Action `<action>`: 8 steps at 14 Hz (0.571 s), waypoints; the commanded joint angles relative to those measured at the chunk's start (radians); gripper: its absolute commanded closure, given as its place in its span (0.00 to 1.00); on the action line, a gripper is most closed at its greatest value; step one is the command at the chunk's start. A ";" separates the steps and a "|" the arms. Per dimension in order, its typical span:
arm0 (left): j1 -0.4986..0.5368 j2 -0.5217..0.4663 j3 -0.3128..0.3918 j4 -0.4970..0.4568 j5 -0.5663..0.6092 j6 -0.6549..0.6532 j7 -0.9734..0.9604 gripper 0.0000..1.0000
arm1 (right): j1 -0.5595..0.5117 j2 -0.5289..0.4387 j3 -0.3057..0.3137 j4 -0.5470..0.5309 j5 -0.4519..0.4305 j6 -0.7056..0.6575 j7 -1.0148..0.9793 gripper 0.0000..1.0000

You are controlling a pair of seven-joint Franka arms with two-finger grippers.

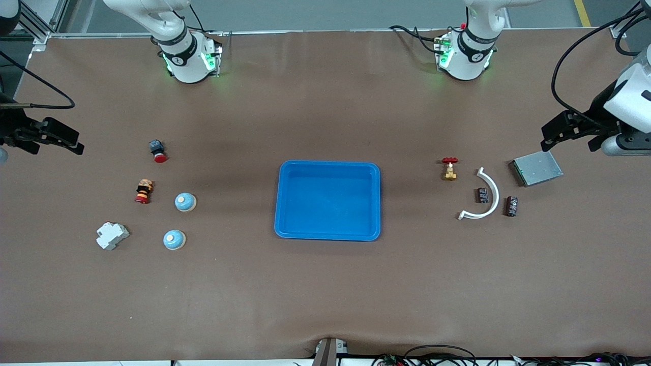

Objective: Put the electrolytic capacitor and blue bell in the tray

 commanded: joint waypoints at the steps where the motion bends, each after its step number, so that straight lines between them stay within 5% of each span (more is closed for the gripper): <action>1: 0.002 0.005 -0.001 0.014 -0.015 -0.015 0.005 0.00 | -0.007 -0.009 0.008 -0.006 0.016 -0.013 0.038 0.00; 8: 0.008 0.025 0.004 0.016 -0.016 -0.015 0.006 0.00 | -0.007 -0.008 0.008 -0.011 0.018 -0.014 0.038 0.00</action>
